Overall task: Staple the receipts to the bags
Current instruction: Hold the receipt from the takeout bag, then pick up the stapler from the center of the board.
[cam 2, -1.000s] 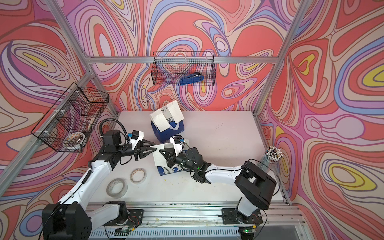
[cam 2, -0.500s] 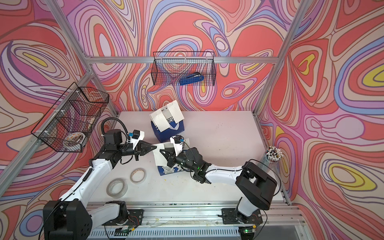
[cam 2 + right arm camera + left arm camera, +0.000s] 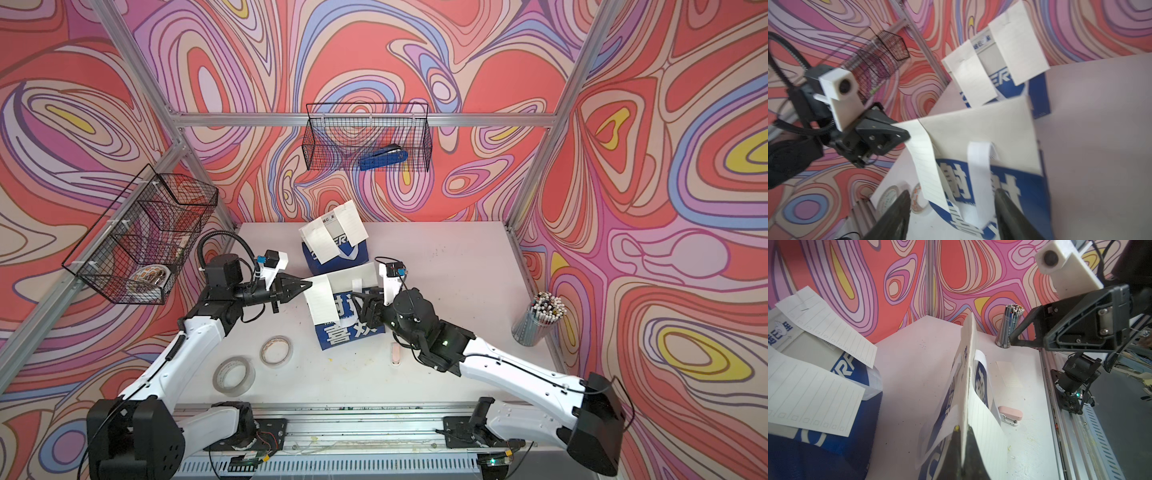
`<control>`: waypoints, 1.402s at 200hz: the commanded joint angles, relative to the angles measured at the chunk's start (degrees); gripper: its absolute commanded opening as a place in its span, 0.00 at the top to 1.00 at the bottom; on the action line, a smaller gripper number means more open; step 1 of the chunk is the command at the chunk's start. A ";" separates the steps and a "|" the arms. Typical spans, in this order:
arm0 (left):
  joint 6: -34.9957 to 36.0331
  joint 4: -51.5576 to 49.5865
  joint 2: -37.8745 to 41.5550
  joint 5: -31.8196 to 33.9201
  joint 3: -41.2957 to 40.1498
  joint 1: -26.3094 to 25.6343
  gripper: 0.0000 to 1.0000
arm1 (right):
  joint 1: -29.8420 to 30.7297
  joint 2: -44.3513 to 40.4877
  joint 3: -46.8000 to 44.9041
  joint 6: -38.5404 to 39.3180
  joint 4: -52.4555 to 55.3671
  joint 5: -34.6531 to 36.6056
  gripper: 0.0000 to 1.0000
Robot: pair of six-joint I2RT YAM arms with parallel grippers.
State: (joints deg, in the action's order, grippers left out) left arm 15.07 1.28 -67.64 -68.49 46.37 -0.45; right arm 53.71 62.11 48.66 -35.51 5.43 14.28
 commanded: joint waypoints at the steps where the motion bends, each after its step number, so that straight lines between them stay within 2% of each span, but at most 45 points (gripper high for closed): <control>1: -5.47 9.62 1.52 1.83 -1.72 -0.08 1.00 | 0.03 -0.41 -2.18 -15.15 28.27 12.63 0.28; 13: -3.45 9.69 2.90 3.35 -2.86 -0.12 1.00 | -1.05 0.67 -4.02 -19.82 33.13 10.06 0.28; 26: -0.93 6.71 3.95 4.93 -2.90 -0.10 1.00 | -4.06 3.08 -5.81 -19.18 33.34 1.84 0.28; 43: 2.56 0.99 4.33 5.98 -1.42 -0.25 1.00 | -6.84 7.12 -6.96 -15.60 31.37 -7.07 0.33; 80: 2.24 1.32 4.97 9.84 -1.53 -0.34 1.00 | -6.91 16.23 -3.11 -8.25 27.93 -10.35 0.32; 108: 1.49 2.39 5.23 9.66 -1.89 -0.34 1.00 | -6.92 21.09 0.49 -6.73 25.99 -11.01 0.33; 154: 0.58 3.39 5.19 9.19 -2.16 -0.32 1.00 | -6.87 25.04 -0.53 -8.39 23.24 -10.86 0.37; 173: -0.53 4.56 5.01 8.81 -2.42 -0.34 1.00 | -6.87 26.28 -0.71 -8.48 22.32 -10.76 0.47; 207: -1.90 6.02 4.52 8.50 -2.50 -0.58 1.00 | -6.88 26.05 0.04 -8.15 23.83 -6.26 0.68; 237: -2.20 5.51 3.50 8.90 -1.43 -2.09 1.00 | -6.95 26.42 0.53 -8.32 24.93 -4.97 0.68; 260: -2.39 5.67 3.08 8.99 -1.02 -2.53 1.00 | -6.89 26.93 0.82 -7.92 25.42 -5.57 0.52; 280: -2.41 5.59 3.07 8.99 -1.10 -2.71 1.00 | -6.91 27.41 1.02 -8.16 26.47 -5.37 0.49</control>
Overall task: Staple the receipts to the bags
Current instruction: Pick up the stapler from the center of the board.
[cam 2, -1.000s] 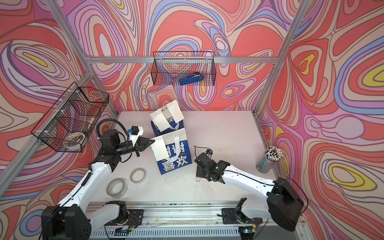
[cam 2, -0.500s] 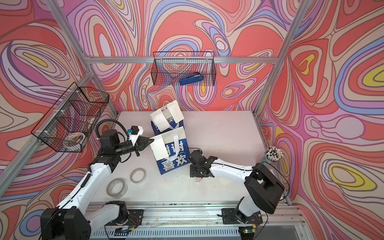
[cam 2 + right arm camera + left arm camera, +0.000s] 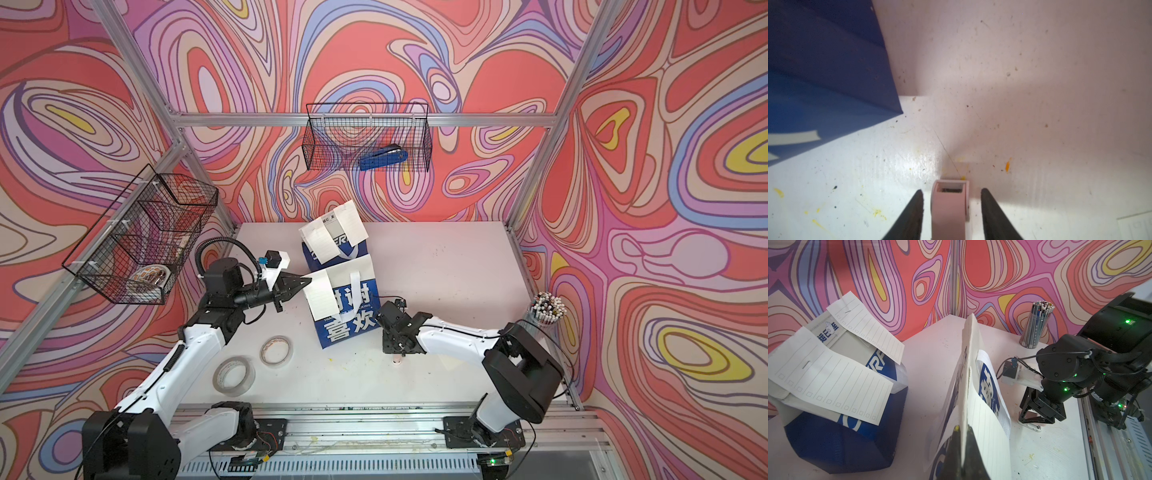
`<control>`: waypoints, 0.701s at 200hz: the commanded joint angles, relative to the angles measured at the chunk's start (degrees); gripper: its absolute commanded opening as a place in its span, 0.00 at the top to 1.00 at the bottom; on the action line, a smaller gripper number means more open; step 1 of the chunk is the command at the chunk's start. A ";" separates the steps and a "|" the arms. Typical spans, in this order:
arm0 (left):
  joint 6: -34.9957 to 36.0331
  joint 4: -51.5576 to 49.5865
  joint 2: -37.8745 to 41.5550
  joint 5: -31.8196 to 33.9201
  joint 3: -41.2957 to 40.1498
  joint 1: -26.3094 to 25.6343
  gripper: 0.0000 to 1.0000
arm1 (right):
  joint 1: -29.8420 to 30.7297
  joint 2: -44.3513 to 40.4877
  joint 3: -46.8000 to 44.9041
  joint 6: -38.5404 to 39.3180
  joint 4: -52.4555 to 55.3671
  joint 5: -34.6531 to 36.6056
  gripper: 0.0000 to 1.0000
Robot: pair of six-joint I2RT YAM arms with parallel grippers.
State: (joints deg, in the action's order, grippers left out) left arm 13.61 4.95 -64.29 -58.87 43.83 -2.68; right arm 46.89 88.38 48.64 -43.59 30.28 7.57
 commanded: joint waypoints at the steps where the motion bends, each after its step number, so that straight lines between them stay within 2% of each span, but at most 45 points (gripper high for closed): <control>1: -0.95 1.91 -0.29 -0.59 1.43 -0.49 1.00 | -0.07 1.16 1.03 -0.04 1.62 1.32 0.49; 44: -0.20 0.64 -0.09 -0.02 1.34 -0.75 1.00 | -0.08 4.21 0.76 0.31 0.59 0.25 0.52; 60: -0.16 0.41 -0.14 -0.10 1.43 -0.86 1.00 | -0.09 4.49 0.75 0.35 -0.15 0.34 0.58; 74: 0.03 0.15 -0.13 -0.15 1.52 -1.01 1.00 | -0.07 3.45 0.84 0.44 0.08 1.54 0.67; 109: 0.26 -0.78 -0.74 0.71 2.40 -2.17 1.00 | -0.05 -4.11 0.86 1.63 -0.74 5.61 0.74; 140: -2.16 1.11 -2.29 4.60 3.30 -5.46 1.00 | 0.09 -15.94 -1.28 5.93 -7.40 12.36 0.86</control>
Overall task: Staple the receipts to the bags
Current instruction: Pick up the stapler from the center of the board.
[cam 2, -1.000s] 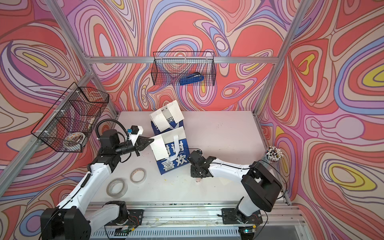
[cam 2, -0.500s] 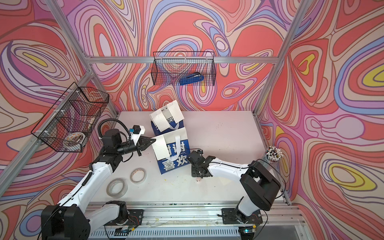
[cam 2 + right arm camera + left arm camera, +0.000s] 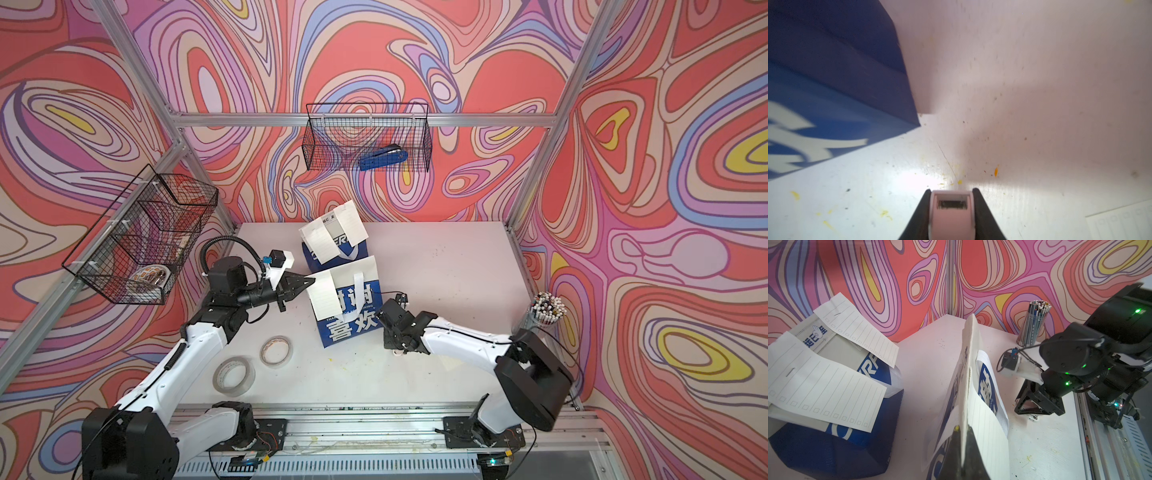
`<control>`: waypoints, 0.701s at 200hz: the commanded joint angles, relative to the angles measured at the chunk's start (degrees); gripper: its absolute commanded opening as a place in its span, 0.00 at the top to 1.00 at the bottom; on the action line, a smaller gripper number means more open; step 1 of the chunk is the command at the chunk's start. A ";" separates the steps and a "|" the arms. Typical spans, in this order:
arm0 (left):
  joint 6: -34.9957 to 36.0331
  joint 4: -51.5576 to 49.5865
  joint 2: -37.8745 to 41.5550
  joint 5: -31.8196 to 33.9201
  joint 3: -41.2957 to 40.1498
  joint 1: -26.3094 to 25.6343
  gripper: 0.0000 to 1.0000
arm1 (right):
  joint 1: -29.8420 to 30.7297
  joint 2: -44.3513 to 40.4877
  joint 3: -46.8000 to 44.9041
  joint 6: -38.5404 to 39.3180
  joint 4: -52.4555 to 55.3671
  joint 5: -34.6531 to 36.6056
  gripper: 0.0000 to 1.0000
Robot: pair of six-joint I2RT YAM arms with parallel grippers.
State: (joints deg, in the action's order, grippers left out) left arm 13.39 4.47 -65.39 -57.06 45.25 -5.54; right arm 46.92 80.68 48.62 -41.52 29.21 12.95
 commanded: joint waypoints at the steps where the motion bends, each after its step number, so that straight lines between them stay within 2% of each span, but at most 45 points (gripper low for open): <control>1: -2.08 1.73 -1.22 2.89 1.87 -2.79 1.00 | 0.13 -8.56 -1.30 4.10 -6.74 7.03 0.86; 23: -4.19 4.31 -1.81 8.06 1.59 -6.83 1.00 | 2.26 -15.47 -1.50 11.44 -17.55 8.81 0.99; 39: -5.87 5.93 -1.70 11.53 1.42 -8.78 1.00 | 4.78 -18.80 -0.72 15.95 -25.25 10.45 0.99; 63: -8.01 7.75 -1.11 15.96 1.28 -11.77 1.00 | 5.57 -20.83 -1.34 21.14 -39.62 5.27 0.97; 97: -15.52 12.98 -1.95 17.57 1.11 -16.07 1.00 | 5.62 -16.24 -1.15 24.49 -60.06 -3.64 0.95; 114: -18.58 15.43 -2.72 18.58 0.43 -17.94 1.00 | 5.63 -12.28 -1.37 26.61 -69.26 -4.99 0.92; 140: -24.01 21.96 -3.33 20.56 -1.99 -19.88 1.00 | 5.61 -5.36 -2.20 28.48 -81.62 -5.57 0.93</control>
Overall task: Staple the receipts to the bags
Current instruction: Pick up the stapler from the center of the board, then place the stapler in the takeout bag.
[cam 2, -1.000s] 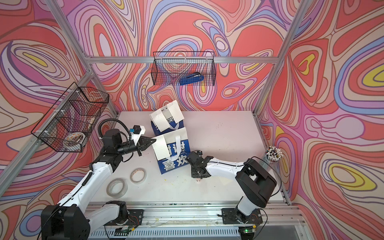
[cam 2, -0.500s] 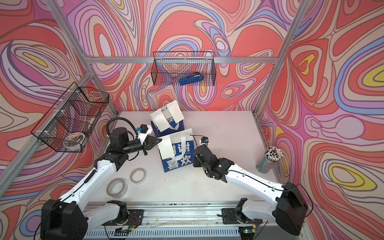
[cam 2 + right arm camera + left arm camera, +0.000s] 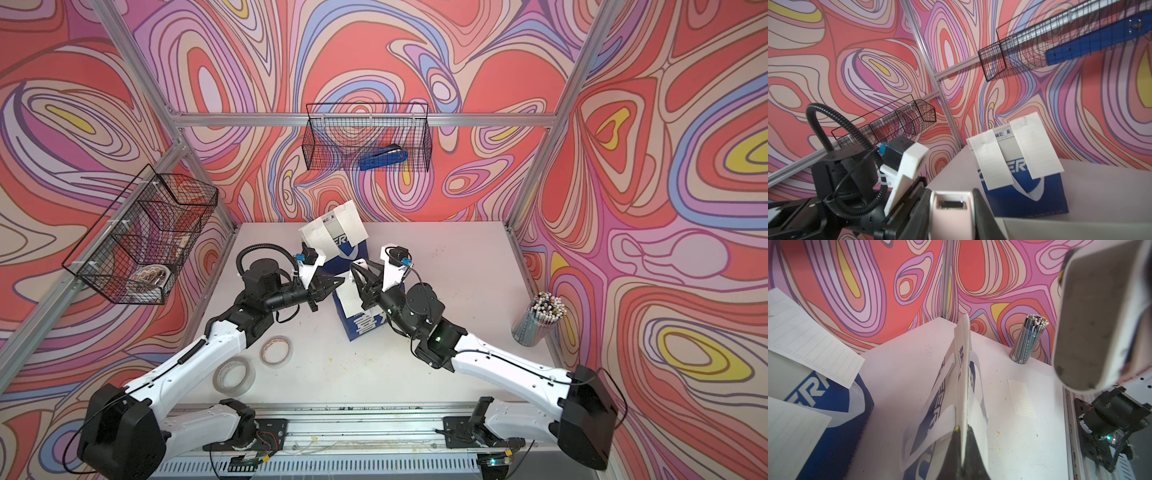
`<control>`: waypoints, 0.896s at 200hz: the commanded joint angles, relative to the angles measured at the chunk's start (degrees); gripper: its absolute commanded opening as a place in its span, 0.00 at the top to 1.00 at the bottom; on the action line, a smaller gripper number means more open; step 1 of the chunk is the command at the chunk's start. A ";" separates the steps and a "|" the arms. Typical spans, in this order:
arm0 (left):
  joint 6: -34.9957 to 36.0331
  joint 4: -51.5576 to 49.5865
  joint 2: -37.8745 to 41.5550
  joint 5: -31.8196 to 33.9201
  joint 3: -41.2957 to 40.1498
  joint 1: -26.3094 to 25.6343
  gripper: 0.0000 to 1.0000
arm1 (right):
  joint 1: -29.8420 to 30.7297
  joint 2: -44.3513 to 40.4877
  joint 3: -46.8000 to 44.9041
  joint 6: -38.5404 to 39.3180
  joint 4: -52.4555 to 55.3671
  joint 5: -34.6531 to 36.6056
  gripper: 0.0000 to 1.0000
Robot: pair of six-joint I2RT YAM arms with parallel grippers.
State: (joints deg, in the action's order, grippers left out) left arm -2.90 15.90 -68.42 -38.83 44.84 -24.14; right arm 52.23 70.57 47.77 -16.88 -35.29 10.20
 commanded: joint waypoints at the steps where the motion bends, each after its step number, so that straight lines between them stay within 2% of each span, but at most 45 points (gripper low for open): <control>1: -7.91 10.72 -0.30 2.34 -1.63 -1.27 1.00 | 0.27 4.98 -1.36 3.86 -17.42 -2.81 0.94; 37: -8.88 12.00 0.21 3.06 -2.65 -1.45 1.00 | 0.32 10.53 -2.13 5.68 -23.44 -0.45 0.94; 77: -9.73 13.18 0.11 0.47 -3.00 -1.58 1.00 | 0.26 14.36 -3.93 9.34 -28.76 2.92 0.95; 115: -10.20 14.50 0.12 -0.28 -3.44 -1.54 1.00 | 0.29 18.72 -5.95 12.46 -41.00 5.03 0.96; 179: -9.15 14.78 -0.04 -2.01 -3.40 -1.59 1.00 | 0.10 23.27 -5.66 13.50 -42.75 5.35 0.95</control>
State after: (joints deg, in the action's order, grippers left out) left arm -12.08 24.40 -68.84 -38.59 41.15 -25.52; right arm 52.25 91.92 42.65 -4.75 -75.24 14.17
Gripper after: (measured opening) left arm 0.060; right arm 0.301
